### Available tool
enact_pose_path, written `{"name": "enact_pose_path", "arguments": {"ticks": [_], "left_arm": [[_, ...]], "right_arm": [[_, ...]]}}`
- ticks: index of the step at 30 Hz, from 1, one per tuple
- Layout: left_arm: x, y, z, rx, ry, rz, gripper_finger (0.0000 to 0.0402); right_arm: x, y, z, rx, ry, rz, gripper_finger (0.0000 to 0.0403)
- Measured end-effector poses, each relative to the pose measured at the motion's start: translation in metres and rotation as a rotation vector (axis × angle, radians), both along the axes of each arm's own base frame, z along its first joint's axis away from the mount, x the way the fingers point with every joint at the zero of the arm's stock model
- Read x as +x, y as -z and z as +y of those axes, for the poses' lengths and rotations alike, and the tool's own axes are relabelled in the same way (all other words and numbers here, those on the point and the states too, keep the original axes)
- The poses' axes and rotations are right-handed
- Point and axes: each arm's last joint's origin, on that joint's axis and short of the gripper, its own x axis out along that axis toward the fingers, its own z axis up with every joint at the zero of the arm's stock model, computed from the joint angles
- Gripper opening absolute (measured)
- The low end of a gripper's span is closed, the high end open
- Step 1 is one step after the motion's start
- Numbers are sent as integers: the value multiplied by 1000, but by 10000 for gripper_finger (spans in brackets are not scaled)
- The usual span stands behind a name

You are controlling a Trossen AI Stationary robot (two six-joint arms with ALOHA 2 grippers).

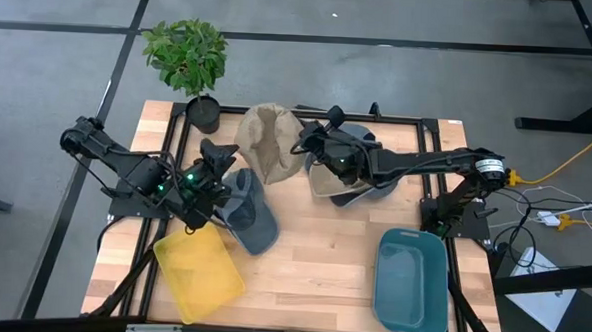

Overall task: Pick & Place hat
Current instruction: Put the middle brown cap into the blue bin

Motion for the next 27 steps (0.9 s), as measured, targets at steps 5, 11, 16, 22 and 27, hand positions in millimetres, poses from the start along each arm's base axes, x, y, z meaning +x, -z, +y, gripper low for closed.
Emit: {"name": "enact_pose_path", "arguments": {"ticks": [5, 11, 16, 22, 27], "left_arm": [[2, 0, 6, 16, -33, 8, 224], [8, -2, 15, -18, -76, -36, 224], [19, -9, 19, -95, -98, -161, 223], [27, -12, 21, -176, -31, -175, 186], [27, -12, 20, -191, -23, -180, 92]], "right_arm": [[1, -4, 1, 8, -25, -19, 21], [1, -3, 1, 26, -37, -28, 21], [2, -2, 2, 54, -79, -36, 21], [2, -1, 2, 55, -88, -28, 21], [2, 0, 0, 50, -83, -16, 24]]}}
